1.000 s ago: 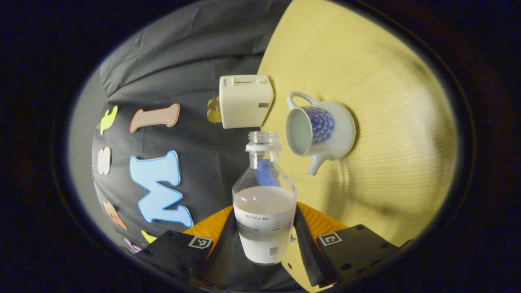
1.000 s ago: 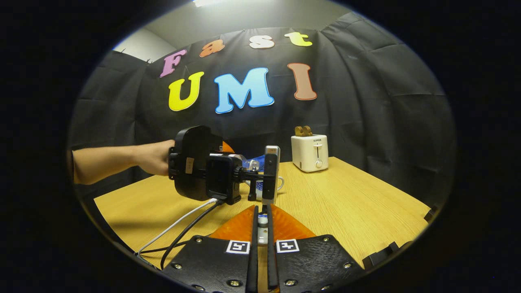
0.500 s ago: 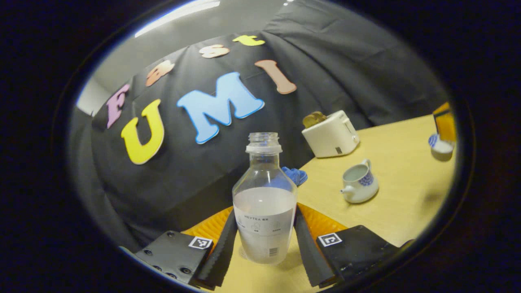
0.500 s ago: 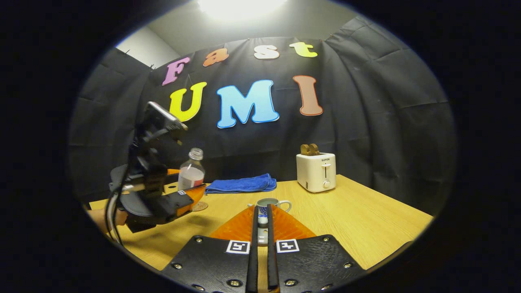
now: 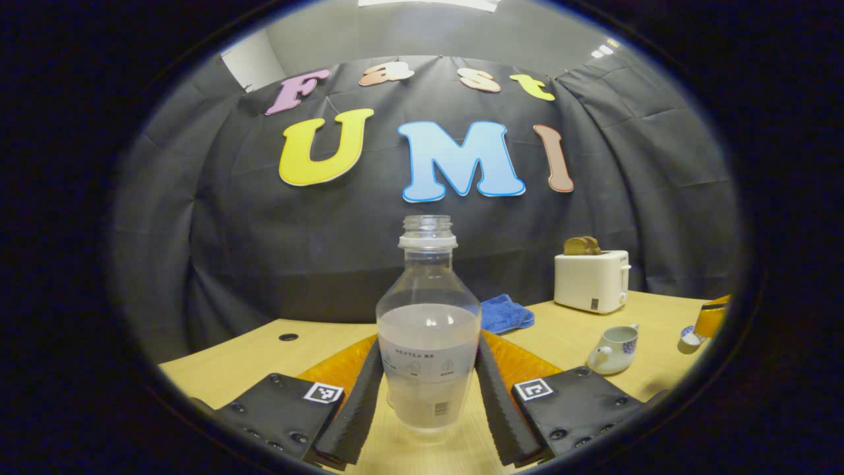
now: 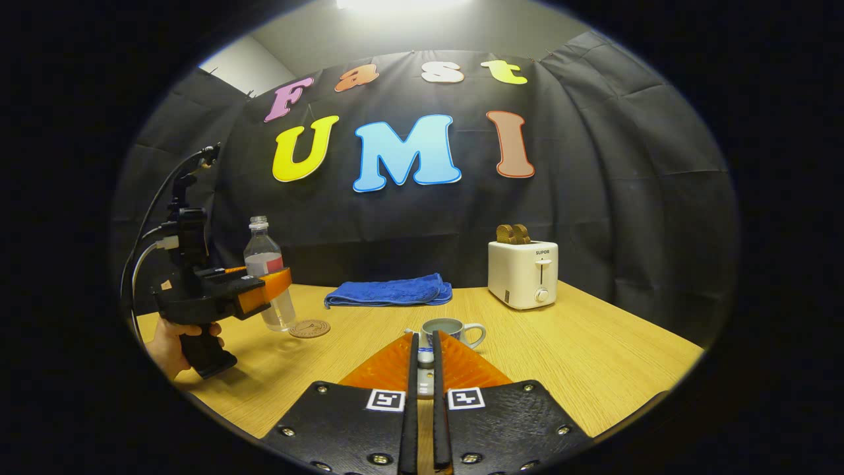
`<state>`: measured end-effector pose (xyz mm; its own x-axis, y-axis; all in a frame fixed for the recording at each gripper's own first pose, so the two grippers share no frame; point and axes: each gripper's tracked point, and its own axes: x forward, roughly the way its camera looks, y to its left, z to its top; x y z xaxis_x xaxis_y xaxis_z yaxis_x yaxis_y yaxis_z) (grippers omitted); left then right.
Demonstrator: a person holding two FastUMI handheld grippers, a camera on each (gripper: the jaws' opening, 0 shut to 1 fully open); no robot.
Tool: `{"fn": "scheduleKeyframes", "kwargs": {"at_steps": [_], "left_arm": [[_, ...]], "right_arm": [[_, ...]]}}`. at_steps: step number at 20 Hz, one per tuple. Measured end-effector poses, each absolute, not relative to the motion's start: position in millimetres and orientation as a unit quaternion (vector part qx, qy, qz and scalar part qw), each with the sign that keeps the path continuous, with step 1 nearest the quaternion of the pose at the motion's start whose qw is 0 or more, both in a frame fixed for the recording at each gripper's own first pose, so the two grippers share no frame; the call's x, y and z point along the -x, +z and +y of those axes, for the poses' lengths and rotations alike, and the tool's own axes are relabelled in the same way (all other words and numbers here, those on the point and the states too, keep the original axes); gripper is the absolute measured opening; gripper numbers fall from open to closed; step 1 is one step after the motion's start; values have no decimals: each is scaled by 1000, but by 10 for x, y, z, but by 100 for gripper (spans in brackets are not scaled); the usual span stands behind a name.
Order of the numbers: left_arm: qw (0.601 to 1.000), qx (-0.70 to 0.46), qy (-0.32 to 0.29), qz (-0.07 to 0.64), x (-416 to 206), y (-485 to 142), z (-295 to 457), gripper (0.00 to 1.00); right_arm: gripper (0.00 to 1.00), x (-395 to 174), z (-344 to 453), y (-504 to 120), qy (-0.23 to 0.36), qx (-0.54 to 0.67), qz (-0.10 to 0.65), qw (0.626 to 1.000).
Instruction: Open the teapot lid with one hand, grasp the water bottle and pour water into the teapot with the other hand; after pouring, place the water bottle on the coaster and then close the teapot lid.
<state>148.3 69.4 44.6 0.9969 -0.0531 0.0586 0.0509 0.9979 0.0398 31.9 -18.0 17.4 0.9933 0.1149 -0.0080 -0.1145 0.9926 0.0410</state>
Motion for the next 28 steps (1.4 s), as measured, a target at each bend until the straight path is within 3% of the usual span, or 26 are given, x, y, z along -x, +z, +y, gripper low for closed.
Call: {"fn": "scheduleKeyframes", "kwargs": {"at_steps": [5, 10, 17, 23, 28], "left_arm": [[999, -1, -26, -37, -1955, 375, 816, 86], [999, 46, -15, 3, -2439, 65, 1027, 87], [999, 24, -28, 35, -2454, -148, 878, 87], [999, -6, -26, 18, -2413, -118, 831, 87], [1000, -19, -16, 9, -2302, -47, 883, 100]], "right_arm": [[9, -292, -326, 215, 43, -26, -1, 999], [9, -304, -427, 207, 33, -37, 3, 999], [10, -307, -430, 195, 33, -40, 7, 999], [9, -286, -437, 195, 34, -42, 8, 999], [9, -269, -419, 186, 37, -40, 9, 998]]}}
